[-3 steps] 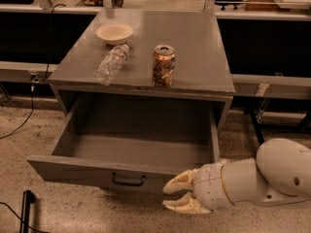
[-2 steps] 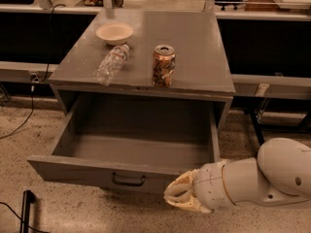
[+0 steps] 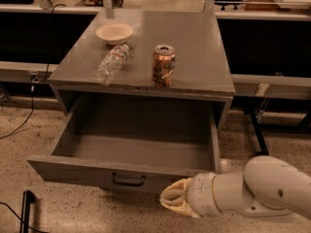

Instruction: Close top drawer

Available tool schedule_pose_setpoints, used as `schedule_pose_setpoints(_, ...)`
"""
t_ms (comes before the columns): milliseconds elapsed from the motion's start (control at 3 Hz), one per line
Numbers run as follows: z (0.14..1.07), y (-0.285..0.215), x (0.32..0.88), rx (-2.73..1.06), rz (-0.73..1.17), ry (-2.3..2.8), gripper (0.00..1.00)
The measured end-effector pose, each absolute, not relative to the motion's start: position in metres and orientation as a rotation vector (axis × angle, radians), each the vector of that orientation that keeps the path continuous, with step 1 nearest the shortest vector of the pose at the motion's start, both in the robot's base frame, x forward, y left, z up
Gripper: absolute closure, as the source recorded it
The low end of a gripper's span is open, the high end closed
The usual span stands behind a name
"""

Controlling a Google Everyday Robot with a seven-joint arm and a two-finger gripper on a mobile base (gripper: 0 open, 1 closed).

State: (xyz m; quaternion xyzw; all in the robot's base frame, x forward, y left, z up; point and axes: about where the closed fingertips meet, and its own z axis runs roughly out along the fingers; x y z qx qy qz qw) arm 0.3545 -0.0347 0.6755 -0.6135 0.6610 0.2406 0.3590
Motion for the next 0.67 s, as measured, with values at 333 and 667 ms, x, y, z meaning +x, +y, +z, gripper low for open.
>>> schedule_pose_setpoints(333, 0.638, -0.032, 0.372, -1.502, 0.565, 1.725, 1.0)
schedule_pose_setpoints(667, 0.617, -0.034, 0.391, -1.452, 0.518, 1.726, 1.0)
